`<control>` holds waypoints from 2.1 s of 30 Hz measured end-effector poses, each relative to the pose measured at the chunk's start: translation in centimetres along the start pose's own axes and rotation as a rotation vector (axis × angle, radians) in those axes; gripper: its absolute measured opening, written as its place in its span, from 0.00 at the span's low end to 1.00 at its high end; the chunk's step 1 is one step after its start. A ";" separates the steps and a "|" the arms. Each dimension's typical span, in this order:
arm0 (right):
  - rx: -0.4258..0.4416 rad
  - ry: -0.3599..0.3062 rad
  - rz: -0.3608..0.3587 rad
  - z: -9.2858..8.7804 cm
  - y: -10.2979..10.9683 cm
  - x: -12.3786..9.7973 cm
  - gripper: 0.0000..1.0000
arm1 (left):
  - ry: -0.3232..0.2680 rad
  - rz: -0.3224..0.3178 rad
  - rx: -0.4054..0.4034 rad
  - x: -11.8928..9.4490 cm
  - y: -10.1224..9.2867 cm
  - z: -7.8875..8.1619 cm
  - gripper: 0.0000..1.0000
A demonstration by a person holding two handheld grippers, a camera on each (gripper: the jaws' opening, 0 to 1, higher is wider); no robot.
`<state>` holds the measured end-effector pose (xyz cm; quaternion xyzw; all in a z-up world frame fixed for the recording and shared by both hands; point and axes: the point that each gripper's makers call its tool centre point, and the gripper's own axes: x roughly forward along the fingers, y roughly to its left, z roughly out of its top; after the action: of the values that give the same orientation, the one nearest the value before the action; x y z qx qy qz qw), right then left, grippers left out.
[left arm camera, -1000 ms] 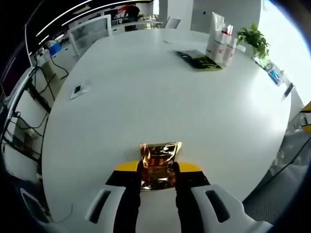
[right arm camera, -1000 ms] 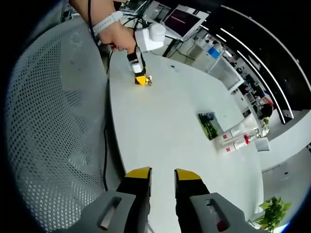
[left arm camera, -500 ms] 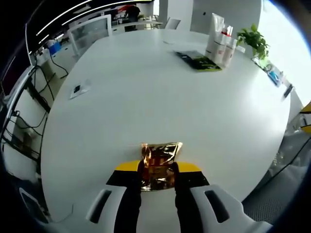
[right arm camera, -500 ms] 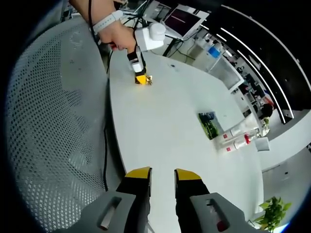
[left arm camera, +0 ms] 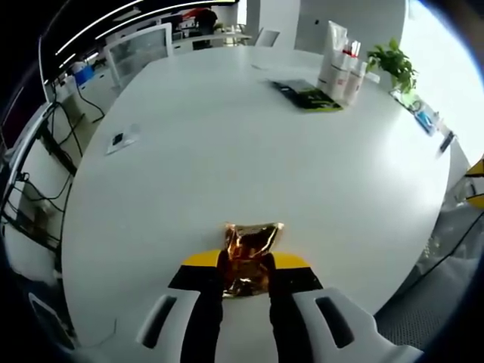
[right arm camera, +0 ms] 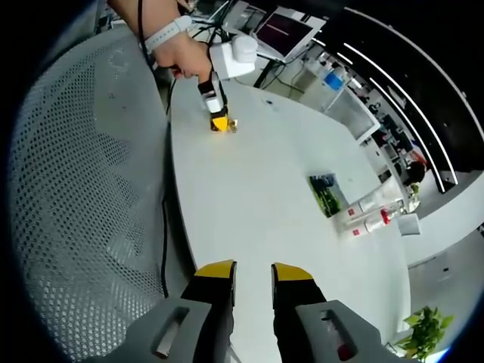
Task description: Arrange the skincare products in the storage area until every visible bottle or jar stands upright without overlapping.
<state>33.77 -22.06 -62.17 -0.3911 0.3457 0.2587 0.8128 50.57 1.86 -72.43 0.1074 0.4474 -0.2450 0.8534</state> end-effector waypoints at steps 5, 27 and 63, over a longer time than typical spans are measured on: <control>-0.001 0.001 -0.001 0.0 0.0 0.0 0.12 | -0.001 -0.006 -0.001 0.0 -0.1 0.0 0.20; 0.000 0.002 -0.001 -0.1 0.0 0.0 0.12 | -0.042 -0.092 -0.122 -0.1 -1.0 0.5 0.10; 0.014 -0.057 -0.027 1.2 -0.5 -0.5 0.12 | -0.565 -0.441 -0.230 -16.2 -8.6 12.5 0.04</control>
<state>34.24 -21.46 -60.98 -0.3823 0.3188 0.2563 0.8285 47.31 -5.31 -51.65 -0.1600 0.2310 -0.3912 0.8763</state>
